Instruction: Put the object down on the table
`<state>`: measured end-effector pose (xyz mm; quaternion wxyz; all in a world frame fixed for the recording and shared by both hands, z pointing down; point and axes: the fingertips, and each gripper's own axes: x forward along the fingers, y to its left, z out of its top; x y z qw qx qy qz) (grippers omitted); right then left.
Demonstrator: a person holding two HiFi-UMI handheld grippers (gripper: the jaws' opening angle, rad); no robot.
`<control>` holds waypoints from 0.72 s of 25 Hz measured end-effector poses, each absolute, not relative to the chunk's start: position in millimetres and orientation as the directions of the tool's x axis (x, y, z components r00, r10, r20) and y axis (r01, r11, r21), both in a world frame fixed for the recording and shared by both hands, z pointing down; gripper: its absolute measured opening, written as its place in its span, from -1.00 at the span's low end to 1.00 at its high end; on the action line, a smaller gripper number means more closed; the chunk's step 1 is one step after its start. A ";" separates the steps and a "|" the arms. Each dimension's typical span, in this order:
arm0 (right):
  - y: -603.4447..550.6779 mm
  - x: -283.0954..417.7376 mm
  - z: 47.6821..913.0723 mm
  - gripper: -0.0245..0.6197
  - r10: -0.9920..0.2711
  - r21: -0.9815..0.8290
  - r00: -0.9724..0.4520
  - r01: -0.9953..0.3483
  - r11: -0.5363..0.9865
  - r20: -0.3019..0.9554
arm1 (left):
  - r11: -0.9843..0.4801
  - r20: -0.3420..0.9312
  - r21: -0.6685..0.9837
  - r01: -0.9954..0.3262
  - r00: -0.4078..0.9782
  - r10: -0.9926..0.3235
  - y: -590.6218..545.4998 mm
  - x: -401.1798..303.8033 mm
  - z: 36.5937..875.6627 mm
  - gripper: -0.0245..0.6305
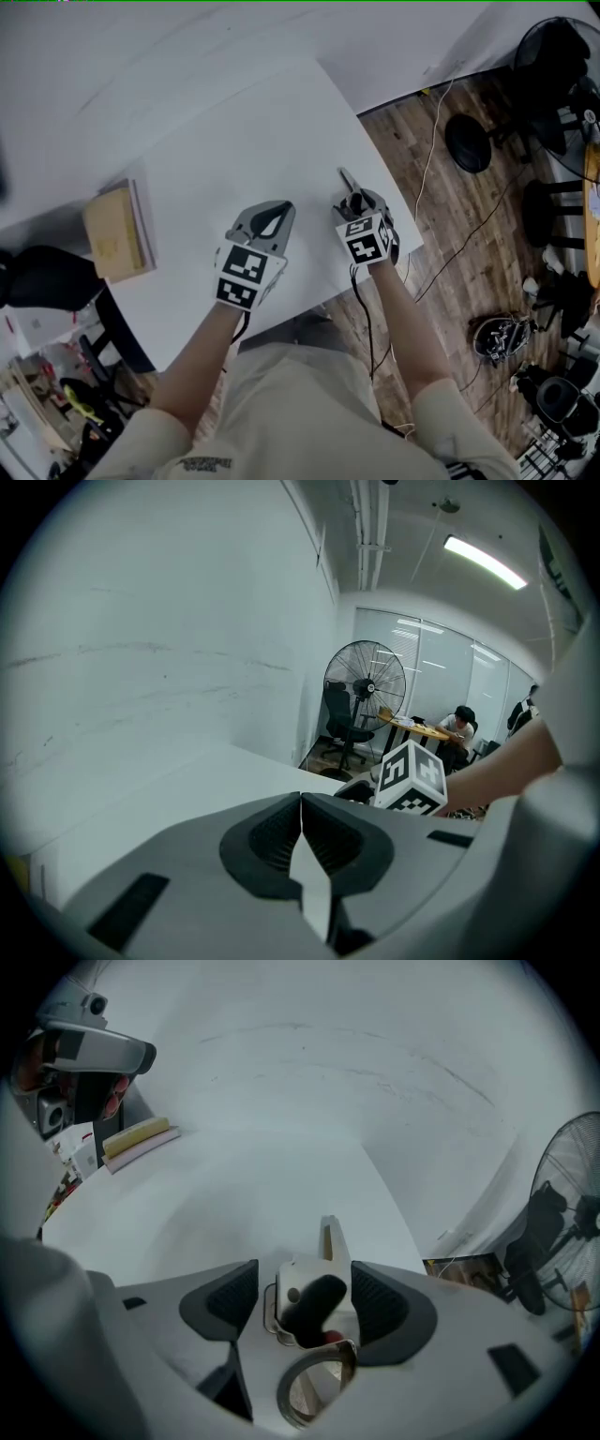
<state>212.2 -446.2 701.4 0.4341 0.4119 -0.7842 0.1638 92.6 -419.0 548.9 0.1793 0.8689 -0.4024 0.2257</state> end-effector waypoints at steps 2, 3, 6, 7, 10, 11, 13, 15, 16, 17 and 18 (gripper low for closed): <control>-443.8 212.1 696.0 0.03 -0.510 0.098 -0.287 -0.792 0.602 0.811 | -0.612 0.534 0.126 -0.781 0.573 -0.621 -416.7 88.9 545.9 -0.86; -442.7 211.9 691.8 0.03 -0.514 0.096 -0.290 -0.795 0.599 0.807 | -0.611 0.532 0.125 -0.781 0.573 -0.623 -415.5 86.8 544.0 -0.86; -441.0 210.3 671.3 0.03 -0.543 0.084 -0.310 -0.809 0.581 0.781 | -0.611 0.523 0.118 -0.783 0.572 -0.632 -413.5 80.4 537.2 -0.86; -441.7 209.6 660.2 0.02 -0.563 0.084 -0.318 -0.815 0.574 0.763 | -0.611 0.519 0.116 -0.783 0.572 -0.635 -413.7 78.5 534.1 -0.86; -442.8 206.5 620.7 -0.17 -0.629 0.087 -0.343 -0.831 0.550 0.698 | -0.610 0.500 0.106 -0.785 0.573 -0.650 -414.7 72.7 520.8 -0.86; -442.3 204.9 607.3 -0.20 -0.647 0.084 -0.352 -0.836 0.542 0.676 | -0.611 0.491 0.104 -0.785 0.575 -0.655 -414.7 70.8 515.4 -0.86; -440.9 201.7 580.8 -0.24 -0.682 0.076 -0.364 -0.849 0.523 0.634 | -0.615 0.473 0.100 -0.782 0.581 -0.663 -413.6 67.0 504.1 -0.86; -439.5 198.6 553.3 -0.25 -0.719 0.064 -0.376 -0.862 0.503 0.584 | -0.623 0.454 0.094 -0.776 0.591 -0.667 -410.8 63.9 491.9 -0.86; -438.2 196.8 538.3 -0.32 -0.737 0.055 -0.383 -0.869 0.493 0.557 | -0.628 0.444 0.089 -0.773 0.596 -0.669 -409.1 62.8 485.4 -0.86; -436.4 195.1 523.0 -0.38 -0.754 0.047 -0.389 -0.874 0.484 0.530 | -0.633 0.434 0.085 -0.769 0.601 -0.671 -407.2 62.1 478.7 -0.86; -434.1 193.7 508.1 -0.42 -0.768 0.043 -0.395 -0.877 0.479 0.504 | -0.639 0.423 0.080 -0.765 0.606 -0.673 -405.4 61.8 471.6 -0.86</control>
